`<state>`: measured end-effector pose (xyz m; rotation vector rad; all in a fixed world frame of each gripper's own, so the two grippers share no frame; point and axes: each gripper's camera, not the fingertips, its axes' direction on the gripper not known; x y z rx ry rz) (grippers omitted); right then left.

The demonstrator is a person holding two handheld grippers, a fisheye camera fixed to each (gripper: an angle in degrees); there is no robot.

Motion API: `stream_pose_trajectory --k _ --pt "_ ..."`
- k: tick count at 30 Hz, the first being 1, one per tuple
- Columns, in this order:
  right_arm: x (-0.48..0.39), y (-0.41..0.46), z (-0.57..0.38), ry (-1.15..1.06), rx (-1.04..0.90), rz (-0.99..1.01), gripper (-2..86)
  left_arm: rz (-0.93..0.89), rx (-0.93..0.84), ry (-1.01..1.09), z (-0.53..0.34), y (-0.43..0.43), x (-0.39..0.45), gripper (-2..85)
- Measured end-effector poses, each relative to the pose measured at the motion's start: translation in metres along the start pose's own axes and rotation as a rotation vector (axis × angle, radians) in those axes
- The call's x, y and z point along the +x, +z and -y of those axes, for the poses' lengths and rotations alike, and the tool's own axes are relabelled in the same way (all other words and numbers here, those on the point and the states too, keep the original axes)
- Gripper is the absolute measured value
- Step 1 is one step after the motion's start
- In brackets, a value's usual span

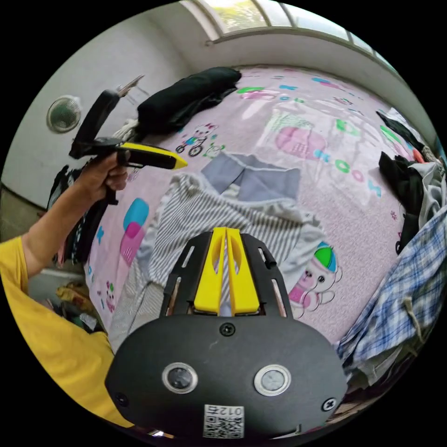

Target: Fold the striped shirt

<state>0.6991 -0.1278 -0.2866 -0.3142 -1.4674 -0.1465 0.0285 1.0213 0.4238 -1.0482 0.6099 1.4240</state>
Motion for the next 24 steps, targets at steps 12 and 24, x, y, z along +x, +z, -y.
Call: stream_pose_trajectory --k 12,24 --pt "-0.058 0.055 -0.043 -0.109 -0.139 -0.06 -0.1 -0.015 -0.116 -0.122 -0.058 0.061 0.009 0.5" --pt "-0.042 0.045 -0.045 -0.061 -0.07 -0.076 0.0 0.019 -0.092 -0.065 -0.039 0.051 0.027 0.5"
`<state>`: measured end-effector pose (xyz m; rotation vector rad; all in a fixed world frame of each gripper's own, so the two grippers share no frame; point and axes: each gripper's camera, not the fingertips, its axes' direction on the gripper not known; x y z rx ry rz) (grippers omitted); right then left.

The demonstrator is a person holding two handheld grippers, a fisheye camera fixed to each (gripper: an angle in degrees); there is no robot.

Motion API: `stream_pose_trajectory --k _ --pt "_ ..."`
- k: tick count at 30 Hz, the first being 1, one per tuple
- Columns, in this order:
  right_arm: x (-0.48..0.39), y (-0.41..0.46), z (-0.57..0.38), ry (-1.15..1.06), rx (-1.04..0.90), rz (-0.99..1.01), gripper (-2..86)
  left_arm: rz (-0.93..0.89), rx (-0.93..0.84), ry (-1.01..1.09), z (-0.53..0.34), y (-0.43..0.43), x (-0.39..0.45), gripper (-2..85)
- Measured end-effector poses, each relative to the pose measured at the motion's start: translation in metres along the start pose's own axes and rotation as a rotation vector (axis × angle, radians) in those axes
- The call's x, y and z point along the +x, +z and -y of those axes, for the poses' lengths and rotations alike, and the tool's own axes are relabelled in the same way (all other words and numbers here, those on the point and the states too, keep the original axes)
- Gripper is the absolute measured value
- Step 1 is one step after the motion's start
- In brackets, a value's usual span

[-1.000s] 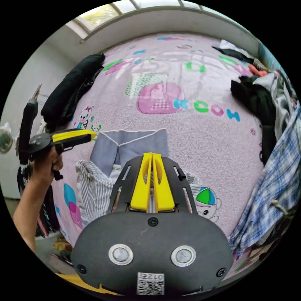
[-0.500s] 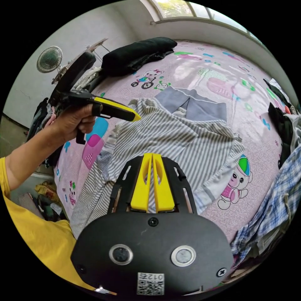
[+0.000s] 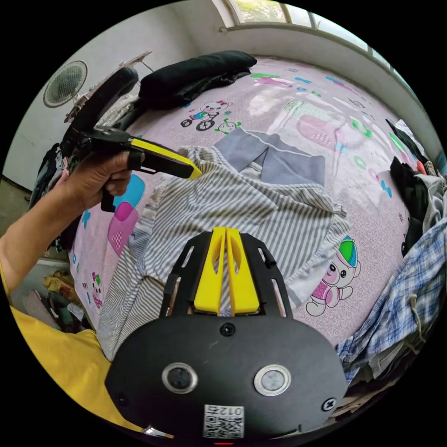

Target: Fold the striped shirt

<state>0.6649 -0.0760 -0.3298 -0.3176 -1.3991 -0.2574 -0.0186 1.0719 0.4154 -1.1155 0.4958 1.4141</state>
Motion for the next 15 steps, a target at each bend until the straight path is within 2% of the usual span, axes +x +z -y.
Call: stream_pose_trajectory --k 3,6,9,11,15 --pt "0.003 0.014 0.0 -0.02 -0.074 -0.063 0.0 0.054 -0.079 0.017 0.011 0.017 0.007 0.6" --pt "0.014 0.012 -0.01 -0.014 -0.1 -0.113 0.0 0.011 -0.061 -0.001 0.016 0.016 -0.001 0.6" --pt "0.025 -0.002 -0.021 0.015 -0.056 -0.075 0.0 -0.02 -0.062 -0.026 0.015 0.015 -0.007 0.6" --pt "0.024 -0.02 -0.032 0.002 -0.002 -0.042 0.1 0.038 -0.033 -0.039 0.01 0.004 -0.003 0.5" --pt "0.016 -0.023 -0.048 -0.03 -0.02 0.06 0.1 -0.006 0.037 0.05 -0.009 -0.019 0.032 0.4"
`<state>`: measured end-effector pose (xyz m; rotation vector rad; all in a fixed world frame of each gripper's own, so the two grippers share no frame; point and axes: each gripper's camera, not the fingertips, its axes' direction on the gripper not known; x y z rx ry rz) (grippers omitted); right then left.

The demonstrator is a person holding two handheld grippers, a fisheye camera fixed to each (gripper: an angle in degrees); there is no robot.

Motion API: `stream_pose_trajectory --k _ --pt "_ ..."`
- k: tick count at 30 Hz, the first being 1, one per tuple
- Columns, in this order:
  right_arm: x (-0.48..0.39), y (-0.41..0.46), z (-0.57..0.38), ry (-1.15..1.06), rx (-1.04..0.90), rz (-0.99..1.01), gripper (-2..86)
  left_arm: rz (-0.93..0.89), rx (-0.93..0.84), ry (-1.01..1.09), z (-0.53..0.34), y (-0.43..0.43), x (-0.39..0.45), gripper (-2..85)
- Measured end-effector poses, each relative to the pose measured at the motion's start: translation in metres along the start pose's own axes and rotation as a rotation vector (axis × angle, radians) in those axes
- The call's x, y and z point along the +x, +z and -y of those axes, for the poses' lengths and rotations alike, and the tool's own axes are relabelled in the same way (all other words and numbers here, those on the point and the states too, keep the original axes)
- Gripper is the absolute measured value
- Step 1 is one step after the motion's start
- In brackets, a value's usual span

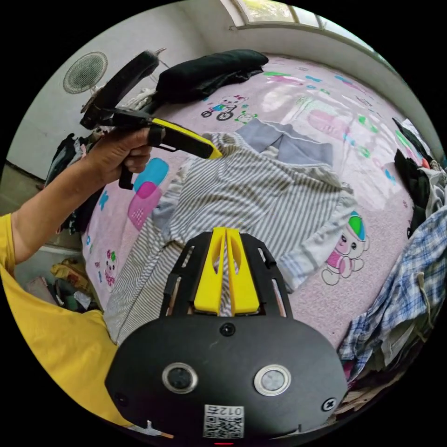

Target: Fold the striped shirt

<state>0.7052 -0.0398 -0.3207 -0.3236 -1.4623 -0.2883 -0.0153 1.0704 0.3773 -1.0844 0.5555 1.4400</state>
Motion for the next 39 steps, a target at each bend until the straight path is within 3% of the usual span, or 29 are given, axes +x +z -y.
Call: stream_pose_trajectory --k 4,9,16,19,32,39 --pt "-0.002 0.027 -0.005 -0.063 -0.129 -0.015 0.1 0.068 -0.1 0.067 -0.003 0.03 0.026 0.4" --pt "0.031 -0.005 -0.02 0.096 -0.052 -0.071 0.9 0.018 -0.097 -0.019 0.001 0.032 0.01 0.5" --pt "0.129 -0.002 -0.065 0.597 0.082 0.468 3.8 0.043 -0.062 0.022 0.019 0.02 0.01 0.6" --pt "0.154 0.003 -0.072 0.699 0.1 0.527 2.9 0.047 -0.074 0.029 0.03 0.024 0.009 0.6" --pt "0.175 -0.004 -0.045 0.589 -0.026 0.478 0.9 0.02 -0.121 0.039 0.046 0.032 -0.002 0.5" --pt "0.186 -0.014 -0.056 0.61 0.074 0.525 0.6 0.012 -0.126 0.037 0.048 0.027 -0.01 0.5"
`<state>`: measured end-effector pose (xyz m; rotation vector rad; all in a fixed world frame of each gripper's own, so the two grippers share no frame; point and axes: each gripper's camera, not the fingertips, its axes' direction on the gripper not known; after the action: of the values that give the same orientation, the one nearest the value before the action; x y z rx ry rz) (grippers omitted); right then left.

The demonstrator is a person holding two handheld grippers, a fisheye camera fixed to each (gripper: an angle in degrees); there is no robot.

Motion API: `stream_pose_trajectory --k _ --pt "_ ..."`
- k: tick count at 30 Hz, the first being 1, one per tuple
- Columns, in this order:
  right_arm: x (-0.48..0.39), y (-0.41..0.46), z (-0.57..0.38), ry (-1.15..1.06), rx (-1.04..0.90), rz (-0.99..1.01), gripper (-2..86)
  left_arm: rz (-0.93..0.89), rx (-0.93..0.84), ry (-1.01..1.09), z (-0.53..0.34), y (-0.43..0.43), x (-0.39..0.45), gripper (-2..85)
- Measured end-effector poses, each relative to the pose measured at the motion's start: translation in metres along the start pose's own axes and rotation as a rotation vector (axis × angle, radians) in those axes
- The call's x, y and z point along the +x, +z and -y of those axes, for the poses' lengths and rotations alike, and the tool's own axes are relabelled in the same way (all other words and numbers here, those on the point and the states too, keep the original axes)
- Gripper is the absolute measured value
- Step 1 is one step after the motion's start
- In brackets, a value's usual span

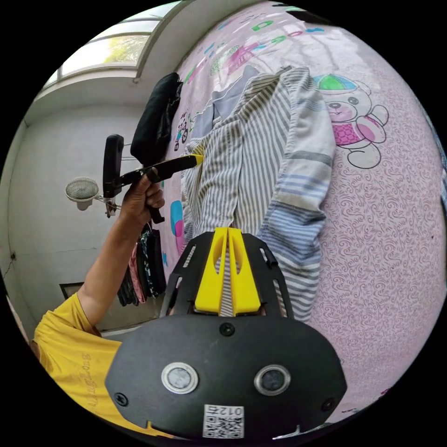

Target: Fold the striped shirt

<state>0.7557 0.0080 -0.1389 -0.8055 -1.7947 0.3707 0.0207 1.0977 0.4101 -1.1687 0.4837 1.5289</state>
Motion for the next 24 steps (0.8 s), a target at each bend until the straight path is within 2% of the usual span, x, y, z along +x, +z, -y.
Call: stream_pose_trajectory --k 12,16,20,24 --pt "0.012 0.008 0.0 0.031 -0.002 -0.069 1.2 -0.054 -0.009 -0.008 -0.004 -0.016 -0.021 0.4" --pt "0.0 -0.004 0.0 -0.023 -0.012 -0.188 2.5 0.013 0.054 0.014 -0.017 -0.045 -0.021 0.4" --pt "-0.026 -0.022 0.022 -0.168 0.103 -0.307 4.1 -0.005 0.177 0.002 -0.045 -0.092 -0.038 0.4" --pt "-0.035 -0.016 0.071 -0.254 0.126 -0.293 6.0 -0.031 0.128 -0.051 -0.059 -0.091 -0.061 0.5"
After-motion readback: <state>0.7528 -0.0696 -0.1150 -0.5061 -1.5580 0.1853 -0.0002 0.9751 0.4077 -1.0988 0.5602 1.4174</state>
